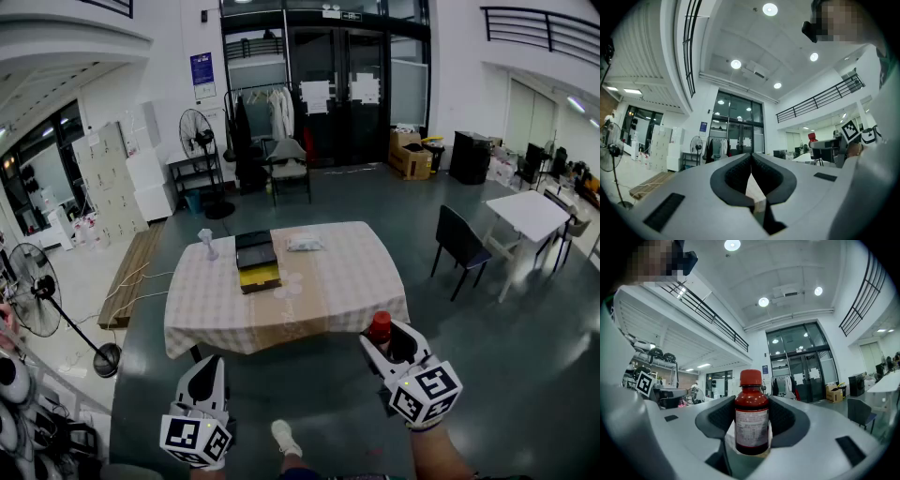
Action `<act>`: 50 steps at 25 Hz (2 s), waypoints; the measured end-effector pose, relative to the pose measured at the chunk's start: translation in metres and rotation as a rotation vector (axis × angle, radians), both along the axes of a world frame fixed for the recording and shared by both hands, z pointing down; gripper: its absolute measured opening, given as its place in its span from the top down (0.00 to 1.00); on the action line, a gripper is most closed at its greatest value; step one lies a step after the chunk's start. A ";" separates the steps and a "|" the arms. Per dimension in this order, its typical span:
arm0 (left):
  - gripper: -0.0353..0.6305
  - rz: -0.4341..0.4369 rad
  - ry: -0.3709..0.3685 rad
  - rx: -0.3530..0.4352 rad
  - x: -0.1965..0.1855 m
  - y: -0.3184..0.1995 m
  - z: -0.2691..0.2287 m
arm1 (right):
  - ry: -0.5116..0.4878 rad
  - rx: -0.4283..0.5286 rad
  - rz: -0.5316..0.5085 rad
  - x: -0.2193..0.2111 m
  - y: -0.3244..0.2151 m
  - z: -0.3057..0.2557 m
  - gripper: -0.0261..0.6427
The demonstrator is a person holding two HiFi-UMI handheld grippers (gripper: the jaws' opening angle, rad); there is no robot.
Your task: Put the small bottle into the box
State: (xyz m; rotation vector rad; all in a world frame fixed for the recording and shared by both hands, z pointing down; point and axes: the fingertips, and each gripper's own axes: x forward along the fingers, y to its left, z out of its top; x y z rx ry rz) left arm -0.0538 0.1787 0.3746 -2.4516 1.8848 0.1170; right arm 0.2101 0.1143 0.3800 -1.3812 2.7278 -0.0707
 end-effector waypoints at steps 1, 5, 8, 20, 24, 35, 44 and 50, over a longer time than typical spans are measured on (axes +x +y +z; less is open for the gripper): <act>0.91 0.000 -0.002 0.002 0.004 0.008 0.000 | 0.003 -0.001 -0.001 0.003 0.007 0.000 0.63; 0.91 0.008 -0.003 -0.004 0.018 0.034 0.006 | 0.004 -0.010 -0.008 0.012 0.033 0.002 0.63; 0.91 0.014 0.002 -0.011 0.026 0.045 0.012 | 0.006 -0.014 -0.013 0.016 0.045 0.002 0.63; 0.91 0.005 -0.001 -0.003 0.029 0.059 0.001 | 0.001 -0.003 -0.028 0.014 0.053 -0.004 0.63; 0.91 0.011 -0.006 0.002 0.031 0.058 0.003 | -0.002 -0.004 -0.028 0.013 0.052 -0.002 0.63; 0.91 0.016 -0.015 -0.019 0.038 0.048 0.016 | 0.016 -0.012 -0.052 0.017 0.055 0.006 0.62; 0.91 0.008 -0.027 -0.032 0.031 0.026 0.018 | 0.021 -0.016 -0.061 0.009 0.028 0.012 0.63; 0.91 -0.009 -0.020 -0.031 0.016 -0.001 0.020 | 0.028 -0.043 -0.069 -0.005 -0.002 0.014 0.62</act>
